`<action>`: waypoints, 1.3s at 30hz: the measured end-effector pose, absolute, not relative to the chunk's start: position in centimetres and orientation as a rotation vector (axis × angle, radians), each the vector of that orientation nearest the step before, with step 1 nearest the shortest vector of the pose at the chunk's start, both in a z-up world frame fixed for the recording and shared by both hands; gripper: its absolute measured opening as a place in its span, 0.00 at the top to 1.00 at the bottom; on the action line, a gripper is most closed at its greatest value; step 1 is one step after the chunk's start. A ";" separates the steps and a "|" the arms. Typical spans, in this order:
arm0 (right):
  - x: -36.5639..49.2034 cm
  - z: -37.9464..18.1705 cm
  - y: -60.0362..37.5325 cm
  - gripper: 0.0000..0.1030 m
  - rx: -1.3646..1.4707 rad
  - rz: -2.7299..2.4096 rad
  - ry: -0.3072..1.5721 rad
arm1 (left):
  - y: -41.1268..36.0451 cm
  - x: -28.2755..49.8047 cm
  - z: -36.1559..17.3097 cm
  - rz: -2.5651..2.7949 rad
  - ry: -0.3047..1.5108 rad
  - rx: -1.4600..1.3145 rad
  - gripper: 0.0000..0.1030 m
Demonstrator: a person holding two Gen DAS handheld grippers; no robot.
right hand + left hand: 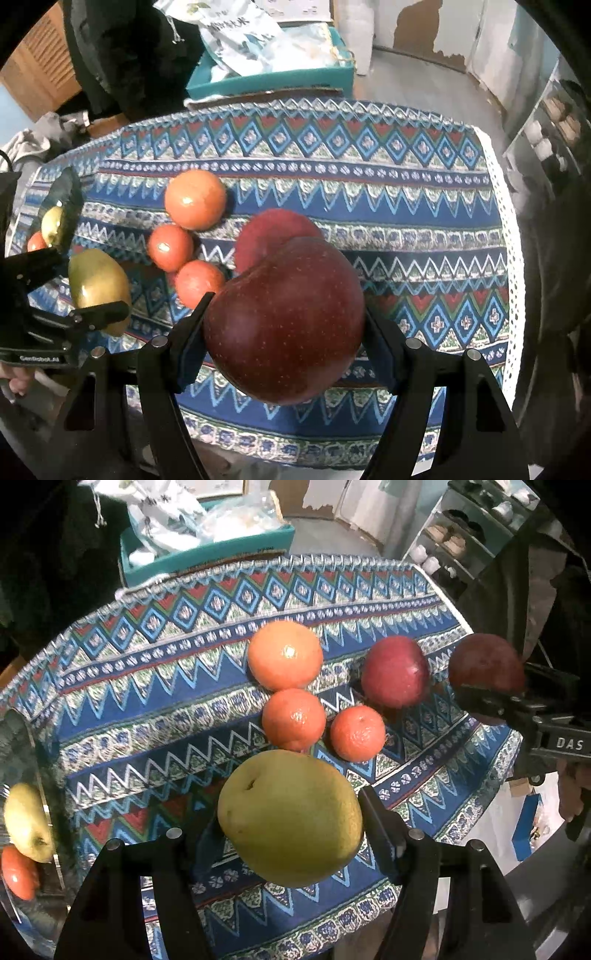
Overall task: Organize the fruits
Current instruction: 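Grasp the pear with the left tool while the right tool grasps the red apple, then carry the pear with the left tool while the right tool carries the apple into the bowl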
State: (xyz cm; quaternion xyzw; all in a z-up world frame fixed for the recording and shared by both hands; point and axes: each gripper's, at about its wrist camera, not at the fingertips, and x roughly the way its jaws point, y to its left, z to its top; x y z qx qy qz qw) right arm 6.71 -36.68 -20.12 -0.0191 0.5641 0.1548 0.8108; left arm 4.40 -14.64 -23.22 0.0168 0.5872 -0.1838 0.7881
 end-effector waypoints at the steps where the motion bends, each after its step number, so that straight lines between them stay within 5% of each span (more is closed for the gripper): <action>1: 6.7 -20.0 -36.4 0.28 -0.040 0.336 1.198 | -14.4 4.2 -22.7 -0.397 1.251 0.037 0.31; 39: 7.4 -8.8 -25.5 0.28 -0.024 0.580 0.905 | -8.0 2.9 -11.5 -0.320 0.981 -0.006 0.31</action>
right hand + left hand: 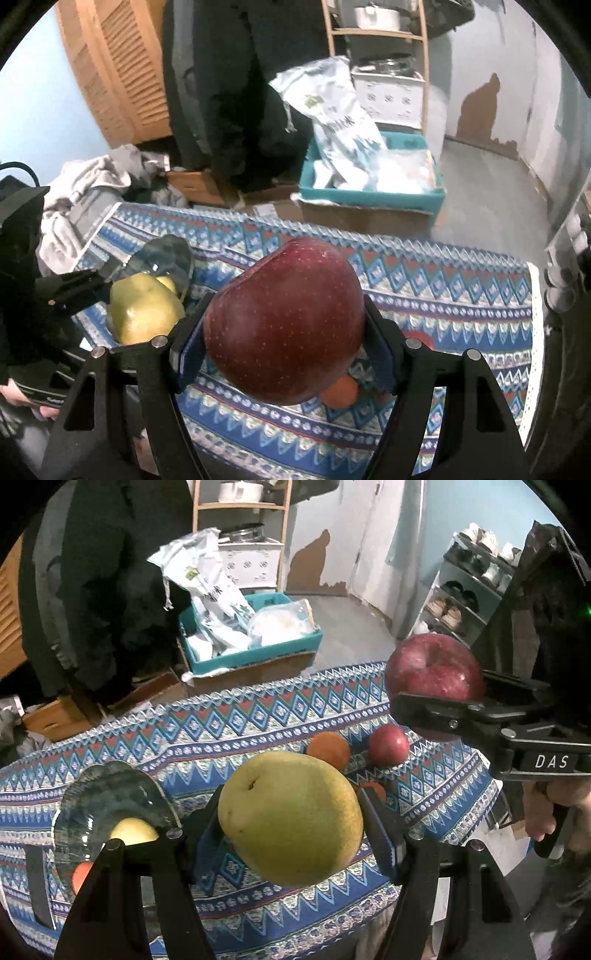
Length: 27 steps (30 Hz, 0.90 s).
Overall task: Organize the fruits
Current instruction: 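Carry the pear with the left tool while the right tool carries the apple into the bowl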
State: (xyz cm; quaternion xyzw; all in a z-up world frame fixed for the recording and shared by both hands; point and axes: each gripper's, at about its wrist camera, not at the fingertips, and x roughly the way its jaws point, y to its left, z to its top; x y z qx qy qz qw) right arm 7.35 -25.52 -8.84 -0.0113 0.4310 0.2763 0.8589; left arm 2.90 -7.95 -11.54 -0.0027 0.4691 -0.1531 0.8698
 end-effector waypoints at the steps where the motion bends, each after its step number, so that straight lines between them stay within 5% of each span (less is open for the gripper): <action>1: 7.4 -8.6 -25.2 0.28 -0.024 0.587 0.901 | -7.7 2.9 -11.4 -0.318 0.978 -0.007 0.31; 27: 8.7 -8.5 -13.6 0.28 -0.079 0.718 0.926 | 2.5 2.3 -10.5 -0.193 0.935 -0.142 0.34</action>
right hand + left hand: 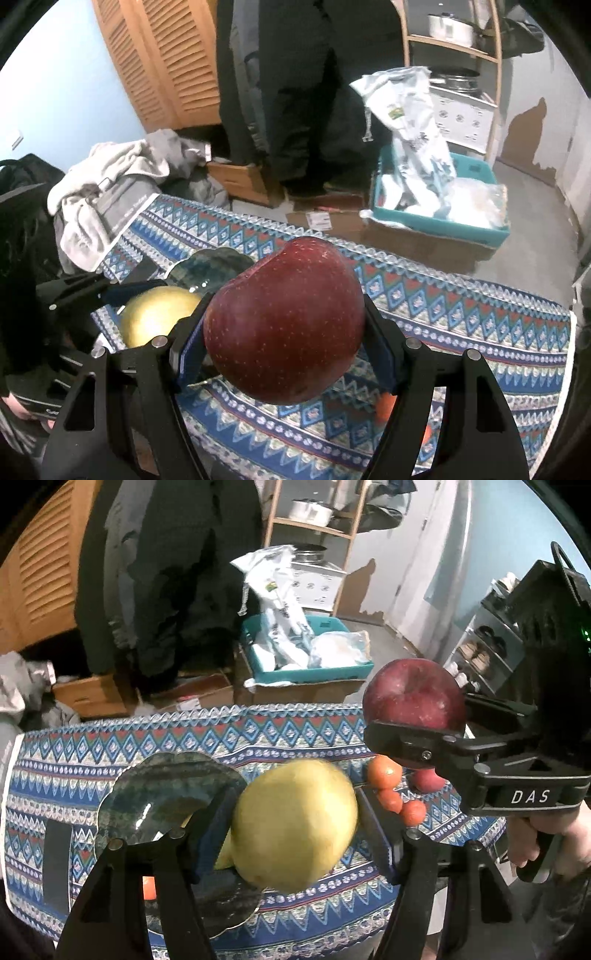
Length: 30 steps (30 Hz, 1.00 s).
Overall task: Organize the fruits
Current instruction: 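Carry the pear with the left tool while the right tool carries the apple into the bowl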
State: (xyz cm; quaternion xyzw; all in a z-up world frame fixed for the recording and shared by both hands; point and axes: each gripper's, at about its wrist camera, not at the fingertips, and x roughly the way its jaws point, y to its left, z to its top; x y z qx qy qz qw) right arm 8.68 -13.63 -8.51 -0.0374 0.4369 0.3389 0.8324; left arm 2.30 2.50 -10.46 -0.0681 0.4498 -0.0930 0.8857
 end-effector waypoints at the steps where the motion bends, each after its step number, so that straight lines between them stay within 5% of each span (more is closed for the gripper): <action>1: 8.9 -8.8 -13.0 0.28 -0.082 0.722 0.934 | 3.0 2.5 -10.7 -0.189 0.943 -0.154 0.34; 30: 11.9 -18.8 0.3 0.28 -0.175 0.799 1.167 | 16.3 4.5 -19.9 0.094 1.090 -0.306 0.36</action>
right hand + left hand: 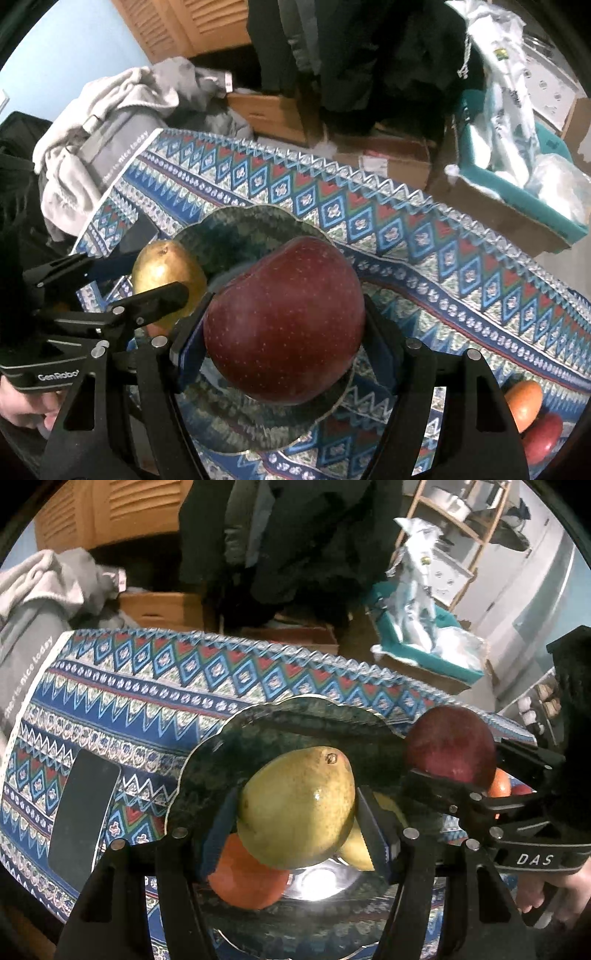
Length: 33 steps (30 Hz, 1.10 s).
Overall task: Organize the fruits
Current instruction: 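Carry the pear with the left tool while the right tool carries the apple into the bowl, then open both tools to release the pear and red apple into the bowl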
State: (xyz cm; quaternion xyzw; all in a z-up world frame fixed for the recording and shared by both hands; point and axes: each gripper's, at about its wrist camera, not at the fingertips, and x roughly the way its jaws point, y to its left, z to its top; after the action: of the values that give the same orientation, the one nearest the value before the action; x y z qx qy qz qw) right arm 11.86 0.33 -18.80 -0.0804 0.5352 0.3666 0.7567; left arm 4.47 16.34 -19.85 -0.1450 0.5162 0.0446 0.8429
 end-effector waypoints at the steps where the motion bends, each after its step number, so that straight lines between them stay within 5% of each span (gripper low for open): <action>1: 11.9 -19.1 0.6 0.28 -0.175 0.801 1.175 | 16.5 4.5 -20.1 0.098 1.096 -0.307 0.36; 33: 12.9 -20.1 0.7 0.25 -0.085 0.823 1.225 | 18.9 4.5 -21.2 0.110 1.128 -0.448 0.36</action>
State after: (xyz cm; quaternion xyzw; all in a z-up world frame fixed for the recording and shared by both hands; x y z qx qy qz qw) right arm 12.92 0.70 -20.15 -0.0387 0.5583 0.3752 0.7390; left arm 4.46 18.91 -21.18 -0.2104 0.5298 0.0518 0.8200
